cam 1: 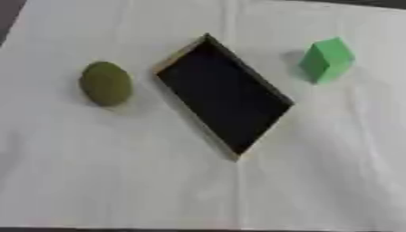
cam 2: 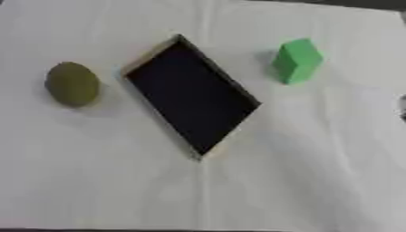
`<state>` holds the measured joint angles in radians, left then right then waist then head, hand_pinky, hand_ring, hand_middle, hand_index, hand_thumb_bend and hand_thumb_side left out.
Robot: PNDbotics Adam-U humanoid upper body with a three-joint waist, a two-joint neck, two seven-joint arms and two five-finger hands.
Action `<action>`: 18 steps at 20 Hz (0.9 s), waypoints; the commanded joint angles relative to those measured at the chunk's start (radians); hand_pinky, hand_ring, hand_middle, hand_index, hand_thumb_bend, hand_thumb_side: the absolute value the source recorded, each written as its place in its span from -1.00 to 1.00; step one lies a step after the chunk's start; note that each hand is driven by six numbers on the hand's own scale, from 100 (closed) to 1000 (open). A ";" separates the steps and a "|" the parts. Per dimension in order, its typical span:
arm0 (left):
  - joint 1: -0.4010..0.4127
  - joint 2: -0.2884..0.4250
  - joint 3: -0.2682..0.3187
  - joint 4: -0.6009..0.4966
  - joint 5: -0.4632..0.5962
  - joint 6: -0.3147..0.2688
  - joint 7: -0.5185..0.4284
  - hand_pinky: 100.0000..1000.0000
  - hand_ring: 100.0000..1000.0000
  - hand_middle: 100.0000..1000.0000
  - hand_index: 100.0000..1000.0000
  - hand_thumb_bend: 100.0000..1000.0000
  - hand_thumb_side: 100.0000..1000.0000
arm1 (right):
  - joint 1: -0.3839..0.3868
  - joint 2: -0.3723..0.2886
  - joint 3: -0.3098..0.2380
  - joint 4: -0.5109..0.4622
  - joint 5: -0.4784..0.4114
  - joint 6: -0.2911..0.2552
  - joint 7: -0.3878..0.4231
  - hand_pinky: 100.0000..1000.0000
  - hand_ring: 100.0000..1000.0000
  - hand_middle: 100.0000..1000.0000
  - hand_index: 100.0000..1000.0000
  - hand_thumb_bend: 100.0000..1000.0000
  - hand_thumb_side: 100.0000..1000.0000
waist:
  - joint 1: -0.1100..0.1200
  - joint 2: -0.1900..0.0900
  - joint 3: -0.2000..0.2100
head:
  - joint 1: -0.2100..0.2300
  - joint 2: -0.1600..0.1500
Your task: Pick up objects on the table and place them in the box.
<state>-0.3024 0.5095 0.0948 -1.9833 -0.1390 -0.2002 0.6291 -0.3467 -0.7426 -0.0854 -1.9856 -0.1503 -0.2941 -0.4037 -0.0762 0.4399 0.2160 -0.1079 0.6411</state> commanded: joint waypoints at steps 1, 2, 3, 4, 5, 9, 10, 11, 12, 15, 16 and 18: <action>0.000 0.020 0.006 -0.017 0.001 0.001 -0.001 0.62 0.58 0.49 0.75 -0.69 0.48 | -0.003 -0.090 -0.024 -0.014 0.043 0.019 0.001 0.57 0.30 0.19 0.56 -1.00 0.37 | 0.002 -0.021 -0.002 | 0.005 -0.001; 0.001 0.021 0.006 -0.017 0.001 0.001 -0.001 0.62 0.58 0.49 0.75 -0.69 0.48 | -0.004 -0.116 -0.029 -0.014 0.064 0.031 0.004 0.57 0.30 0.19 0.56 -1.00 0.38 | 0.001 -0.022 -0.003 | 0.007 -0.001; 0.003 0.023 0.006 -0.017 0.000 0.002 -0.001 0.62 0.58 0.49 0.75 -0.69 0.48 | -0.003 -0.148 -0.033 -0.014 0.089 0.047 0.011 0.58 0.35 0.24 0.58 -1.00 0.41 | 0.000 -0.023 -0.005 | 0.009 0.000; 0.004 0.025 0.006 -0.017 -0.001 0.002 -0.001 0.62 0.58 0.49 0.75 -0.69 0.48 | -0.003 -0.181 -0.036 -0.014 0.117 0.069 0.019 0.58 0.38 0.27 0.59 -1.00 0.38 | -0.002 -0.024 -0.006 | 0.010 0.000; 0.005 0.026 0.006 -0.017 -0.001 0.003 -0.001 0.62 0.58 0.49 0.75 -0.69 0.48 | -0.002 -0.215 -0.037 -0.014 0.147 0.093 0.031 0.59 0.42 0.31 0.61 -1.00 0.36 | -0.003 -0.025 -0.007 | 0.011 0.000; 0.010 0.032 0.003 -0.017 -0.002 0.005 -0.003 0.62 0.58 0.49 0.75 -0.69 0.48 | -0.007 -0.322 -0.033 -0.014 0.284 0.179 0.100 0.60 0.49 0.41 0.64 -1.00 0.22 | -0.010 -0.028 -0.012 | 0.015 0.002; 0.010 0.033 0.002 -0.017 -0.002 0.005 -0.004 0.62 0.58 0.49 0.75 -0.69 0.48 | -0.008 -0.342 -0.027 -0.014 0.322 0.198 0.117 0.60 0.51 0.43 0.64 -1.00 0.22 | -0.011 -0.029 -0.011 | 0.015 0.002; 0.010 0.034 0.001 -0.017 -0.001 0.005 -0.005 0.62 0.58 0.49 0.75 -0.70 0.48 | -0.009 -0.359 -0.020 -0.014 0.358 0.214 0.138 0.61 0.54 0.46 0.65 -1.00 0.23 | -0.013 -0.029 -0.011 | 0.015 0.002; 0.011 0.035 0.001 -0.017 -0.001 0.005 -0.006 0.62 0.58 0.49 0.75 -0.70 0.48 | -0.011 -0.372 -0.012 -0.014 0.391 0.228 0.162 0.61 0.54 0.46 0.66 -1.00 0.24 | -0.014 -0.030 -0.010 | 0.015 0.001; 0.010 0.038 -0.001 -0.017 0.000 0.006 -0.008 0.62 0.58 0.49 0.74 -0.70 0.49 | -0.016 -0.404 0.011 -0.014 0.462 0.261 0.245 0.63 0.59 0.52 0.68 -1.00 0.34 | -0.017 -0.031 -0.008 | 0.016 0.002; 0.010 0.039 -0.002 -0.017 0.001 0.006 -0.009 0.62 0.58 0.49 0.74 -0.70 0.49 | -0.016 -0.413 0.018 -0.014 0.479 0.273 0.277 0.63 0.61 0.54 0.69 -1.00 0.38 | -0.018 -0.031 -0.008 | 0.016 0.002; 0.009 0.041 -0.004 -0.017 0.002 0.004 -0.013 0.62 0.59 0.49 0.74 -0.70 0.49 | -0.017 -0.426 0.032 -0.014 0.505 0.298 0.340 0.64 0.64 0.58 0.70 -1.00 0.45 | -0.020 -0.032 -0.006 | 0.015 0.001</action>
<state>-0.2899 0.5197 0.0885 -1.9833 -0.1390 -0.1952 0.6209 -0.3527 -1.1185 -0.0501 -1.9858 0.3303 -0.0096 -0.0986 -0.1012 0.4347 0.2101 -0.0939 0.6413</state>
